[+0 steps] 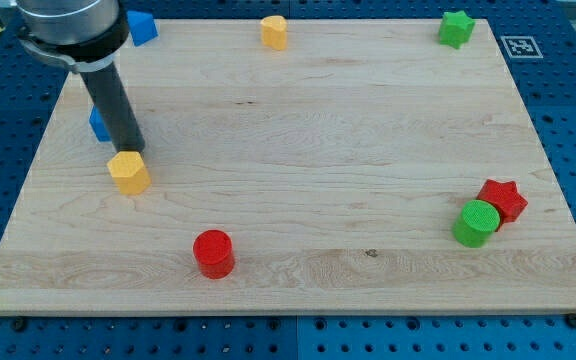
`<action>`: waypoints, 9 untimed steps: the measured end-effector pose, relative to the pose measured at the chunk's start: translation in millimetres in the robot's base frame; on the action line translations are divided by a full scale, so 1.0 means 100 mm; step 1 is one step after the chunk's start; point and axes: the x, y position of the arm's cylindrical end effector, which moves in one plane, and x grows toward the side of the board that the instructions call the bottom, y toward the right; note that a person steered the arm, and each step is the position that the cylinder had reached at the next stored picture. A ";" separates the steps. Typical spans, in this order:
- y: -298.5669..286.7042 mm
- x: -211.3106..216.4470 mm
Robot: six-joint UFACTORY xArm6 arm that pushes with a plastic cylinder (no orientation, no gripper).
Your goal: Place the yellow hexagon at the center right side of the board
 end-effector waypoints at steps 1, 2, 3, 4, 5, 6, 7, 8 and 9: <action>-0.20 0.05; -0.24 0.33; -0.24 0.38; 0.00 0.52; 0.32 0.52; 0.73 0.51; 0.99 0.39; 1.19 0.16; 1.58 0.02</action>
